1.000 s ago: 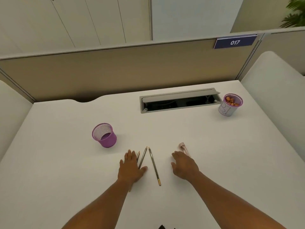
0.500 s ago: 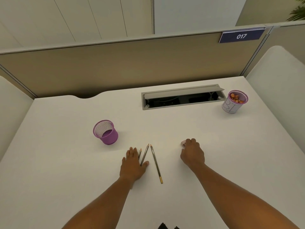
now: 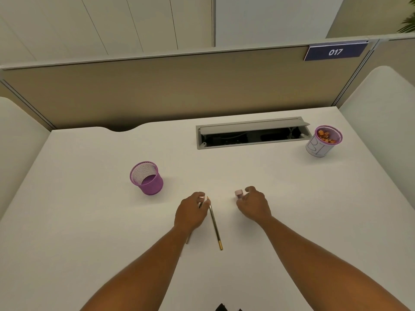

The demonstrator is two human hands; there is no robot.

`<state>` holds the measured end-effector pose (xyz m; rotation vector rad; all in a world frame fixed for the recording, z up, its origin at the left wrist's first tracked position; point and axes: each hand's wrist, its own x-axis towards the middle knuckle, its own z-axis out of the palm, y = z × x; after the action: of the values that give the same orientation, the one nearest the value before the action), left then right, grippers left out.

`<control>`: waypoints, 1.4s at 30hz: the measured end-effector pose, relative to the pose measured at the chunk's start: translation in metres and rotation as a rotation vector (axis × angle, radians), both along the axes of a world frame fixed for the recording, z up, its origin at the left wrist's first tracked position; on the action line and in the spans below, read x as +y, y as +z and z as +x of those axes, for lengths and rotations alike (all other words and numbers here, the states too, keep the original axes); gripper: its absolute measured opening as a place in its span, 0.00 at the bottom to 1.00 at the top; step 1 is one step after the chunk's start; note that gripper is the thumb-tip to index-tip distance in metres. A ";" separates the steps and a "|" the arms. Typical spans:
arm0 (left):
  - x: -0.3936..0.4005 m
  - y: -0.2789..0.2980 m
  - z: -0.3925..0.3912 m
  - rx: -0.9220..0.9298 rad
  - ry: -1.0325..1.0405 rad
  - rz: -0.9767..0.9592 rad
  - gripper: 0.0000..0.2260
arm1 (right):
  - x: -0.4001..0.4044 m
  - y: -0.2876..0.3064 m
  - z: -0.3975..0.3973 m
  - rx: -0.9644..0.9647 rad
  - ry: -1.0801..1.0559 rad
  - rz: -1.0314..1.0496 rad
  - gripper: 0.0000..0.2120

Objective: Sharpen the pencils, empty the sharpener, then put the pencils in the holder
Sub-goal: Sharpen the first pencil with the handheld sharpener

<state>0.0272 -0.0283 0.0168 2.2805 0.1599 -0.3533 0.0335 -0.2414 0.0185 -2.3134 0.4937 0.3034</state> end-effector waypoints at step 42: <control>-0.015 0.037 0.029 0.085 0.151 -0.650 0.14 | 0.056 0.037 0.005 -0.179 0.287 0.339 0.12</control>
<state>0.0558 -0.0435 0.0538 1.6034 0.2222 -0.3600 0.0386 -0.1851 0.0553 -2.0505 0.0144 0.2879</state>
